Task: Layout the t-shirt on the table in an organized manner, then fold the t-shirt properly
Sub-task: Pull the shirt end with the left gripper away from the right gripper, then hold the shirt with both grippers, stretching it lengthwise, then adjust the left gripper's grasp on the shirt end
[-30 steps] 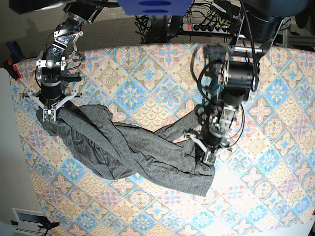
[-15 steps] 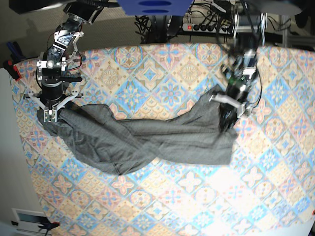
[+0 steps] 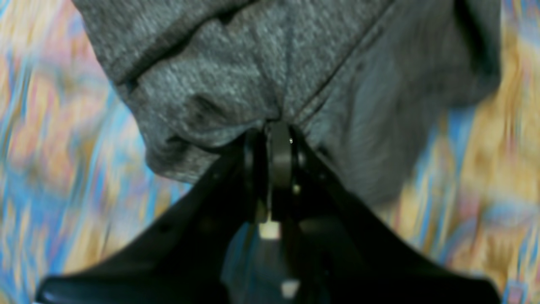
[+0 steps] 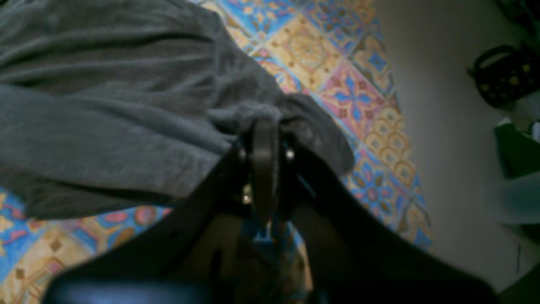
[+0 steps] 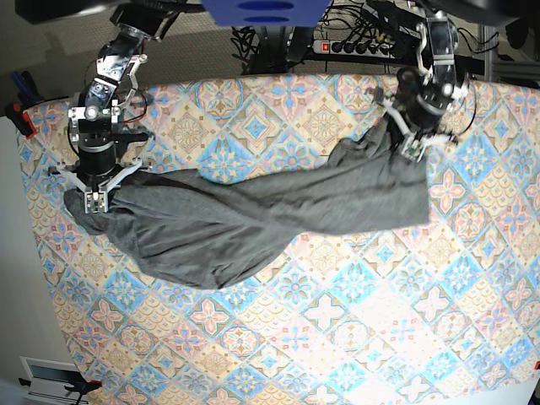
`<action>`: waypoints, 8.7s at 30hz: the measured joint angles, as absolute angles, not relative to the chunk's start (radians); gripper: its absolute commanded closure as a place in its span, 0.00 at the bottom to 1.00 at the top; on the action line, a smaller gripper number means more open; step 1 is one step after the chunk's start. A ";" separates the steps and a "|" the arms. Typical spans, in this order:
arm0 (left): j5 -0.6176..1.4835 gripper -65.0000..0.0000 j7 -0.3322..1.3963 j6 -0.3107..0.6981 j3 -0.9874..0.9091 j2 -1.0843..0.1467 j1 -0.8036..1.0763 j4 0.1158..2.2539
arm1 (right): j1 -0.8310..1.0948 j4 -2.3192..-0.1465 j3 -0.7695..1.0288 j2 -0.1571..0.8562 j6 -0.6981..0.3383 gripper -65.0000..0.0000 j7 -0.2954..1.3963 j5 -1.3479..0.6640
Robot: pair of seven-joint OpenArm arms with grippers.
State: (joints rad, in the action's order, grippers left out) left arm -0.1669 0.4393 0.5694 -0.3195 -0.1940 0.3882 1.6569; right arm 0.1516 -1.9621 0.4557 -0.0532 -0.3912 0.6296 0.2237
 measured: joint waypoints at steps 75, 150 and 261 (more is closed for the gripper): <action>-0.302 0.93 0.854 0.709 -0.308 -0.252 0.024 1.552 | 0.152 -1.963 0.456 -0.053 -0.389 1.00 0.633 0.228; -0.250 0.62 0.854 0.696 -0.481 -0.099 -0.174 1.362 | 0.148 -1.963 0.434 -0.053 -0.389 1.00 0.633 0.230; -0.221 0.62 0.693 0.688 -0.490 -0.121 -0.131 1.319 | 0.151 -1.958 0.436 -0.052 -0.388 1.00 0.633 0.231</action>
State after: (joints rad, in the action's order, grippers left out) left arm -0.2207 0.6933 0.6880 -0.4904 -0.1215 -0.1307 1.3190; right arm 0.1513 -1.9575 0.4362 -0.0521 -0.3882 0.6334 0.2310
